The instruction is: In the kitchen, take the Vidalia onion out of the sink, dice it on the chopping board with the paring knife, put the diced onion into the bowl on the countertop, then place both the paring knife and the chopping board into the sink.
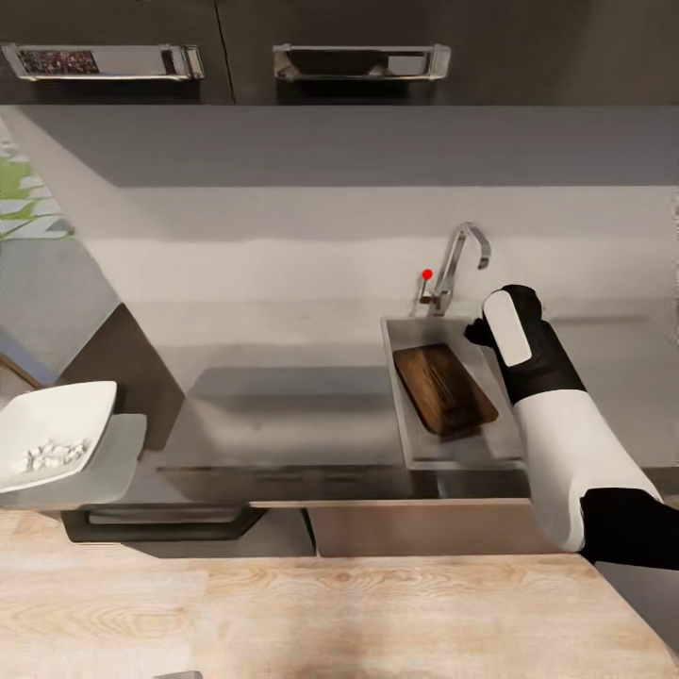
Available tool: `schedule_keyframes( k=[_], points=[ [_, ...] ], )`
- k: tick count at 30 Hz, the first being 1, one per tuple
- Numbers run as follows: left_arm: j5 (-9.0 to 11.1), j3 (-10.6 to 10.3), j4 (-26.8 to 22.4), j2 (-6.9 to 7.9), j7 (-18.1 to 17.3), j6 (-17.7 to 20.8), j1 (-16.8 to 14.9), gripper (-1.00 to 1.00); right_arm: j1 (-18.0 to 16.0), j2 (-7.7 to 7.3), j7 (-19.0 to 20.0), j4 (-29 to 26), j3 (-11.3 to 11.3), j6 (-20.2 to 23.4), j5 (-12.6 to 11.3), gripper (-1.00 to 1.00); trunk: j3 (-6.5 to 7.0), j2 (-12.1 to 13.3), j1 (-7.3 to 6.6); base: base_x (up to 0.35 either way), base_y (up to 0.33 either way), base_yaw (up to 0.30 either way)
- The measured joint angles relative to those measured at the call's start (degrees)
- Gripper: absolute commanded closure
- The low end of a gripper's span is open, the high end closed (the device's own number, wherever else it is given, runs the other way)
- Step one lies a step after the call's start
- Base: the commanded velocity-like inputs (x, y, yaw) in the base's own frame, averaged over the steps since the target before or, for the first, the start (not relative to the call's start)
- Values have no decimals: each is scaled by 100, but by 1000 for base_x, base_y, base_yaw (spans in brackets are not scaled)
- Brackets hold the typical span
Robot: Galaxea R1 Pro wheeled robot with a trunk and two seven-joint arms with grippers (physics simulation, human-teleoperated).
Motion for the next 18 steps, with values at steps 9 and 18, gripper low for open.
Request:
schedule_keyframes(
  k=[9,18],
  points=[
    [-1,0,1,-8,0,-13,-1,-100,1,-205,362,-334,329,-7,31,-100,0,-1,0,-324,0,0],
    [-1,0,0,-21,0,-53,0,-100,1,-885,1417,-600,1013,9,52,-100,0,-1,0,-302,26,0]
  ],
)
